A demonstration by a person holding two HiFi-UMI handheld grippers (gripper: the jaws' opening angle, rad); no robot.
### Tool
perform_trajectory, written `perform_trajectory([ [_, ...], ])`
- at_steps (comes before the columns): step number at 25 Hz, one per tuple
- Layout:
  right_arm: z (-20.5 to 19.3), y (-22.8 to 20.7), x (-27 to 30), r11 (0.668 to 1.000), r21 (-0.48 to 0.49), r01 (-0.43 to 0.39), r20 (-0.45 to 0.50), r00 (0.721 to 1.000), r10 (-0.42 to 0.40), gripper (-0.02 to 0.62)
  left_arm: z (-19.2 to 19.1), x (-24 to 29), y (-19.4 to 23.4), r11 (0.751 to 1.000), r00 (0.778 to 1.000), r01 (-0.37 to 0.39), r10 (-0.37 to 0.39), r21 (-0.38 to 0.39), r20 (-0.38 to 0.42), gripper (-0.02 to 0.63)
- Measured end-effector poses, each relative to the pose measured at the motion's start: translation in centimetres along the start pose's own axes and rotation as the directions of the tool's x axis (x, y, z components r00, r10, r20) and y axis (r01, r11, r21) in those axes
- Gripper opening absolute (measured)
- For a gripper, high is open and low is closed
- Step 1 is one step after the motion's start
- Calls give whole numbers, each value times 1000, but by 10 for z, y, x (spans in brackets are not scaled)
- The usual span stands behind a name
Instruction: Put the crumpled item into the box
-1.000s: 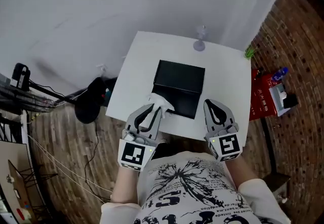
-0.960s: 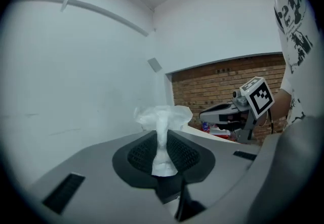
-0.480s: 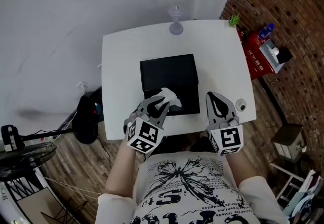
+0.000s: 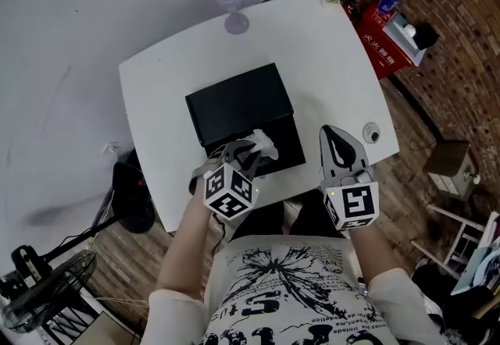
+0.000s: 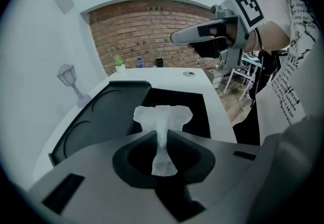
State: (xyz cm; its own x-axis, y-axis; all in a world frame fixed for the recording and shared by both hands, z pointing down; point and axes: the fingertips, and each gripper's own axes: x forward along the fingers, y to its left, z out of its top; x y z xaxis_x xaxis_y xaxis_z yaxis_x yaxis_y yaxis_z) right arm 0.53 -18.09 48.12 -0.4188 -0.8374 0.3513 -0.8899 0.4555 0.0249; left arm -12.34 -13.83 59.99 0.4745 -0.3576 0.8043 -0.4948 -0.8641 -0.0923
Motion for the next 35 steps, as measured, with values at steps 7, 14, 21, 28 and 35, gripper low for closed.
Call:
perform_trajectory([
  [7, -18, -3, -1, 1000, 16, 13, -48, 999, -12, 15, -10, 28, -7, 996, 995, 77, -74, 35, -68, 74],
  [14, -13, 7, -6, 999, 24, -28, -46, 999, 29, 15, -14, 37, -11, 996, 993, 89, -87, 23, -78, 83],
  [21, -3, 17, -6, 998, -17, -66, -44, 997, 66, 15, -4, 16, -12, 998, 998, 58, -58, -29, -6, 149],
  [28, 29, 44, -10, 988, -72, -136, -4, 991, 136, 15, 32, -52, 6, 994, 982, -66, 80, -85, 170, 127],
  [35, 59, 66, -14, 966, -160, -201, 52, 976, 211, 15, 64, -149, 35, 936, 857, -236, 327, -260, 399, 79],
])
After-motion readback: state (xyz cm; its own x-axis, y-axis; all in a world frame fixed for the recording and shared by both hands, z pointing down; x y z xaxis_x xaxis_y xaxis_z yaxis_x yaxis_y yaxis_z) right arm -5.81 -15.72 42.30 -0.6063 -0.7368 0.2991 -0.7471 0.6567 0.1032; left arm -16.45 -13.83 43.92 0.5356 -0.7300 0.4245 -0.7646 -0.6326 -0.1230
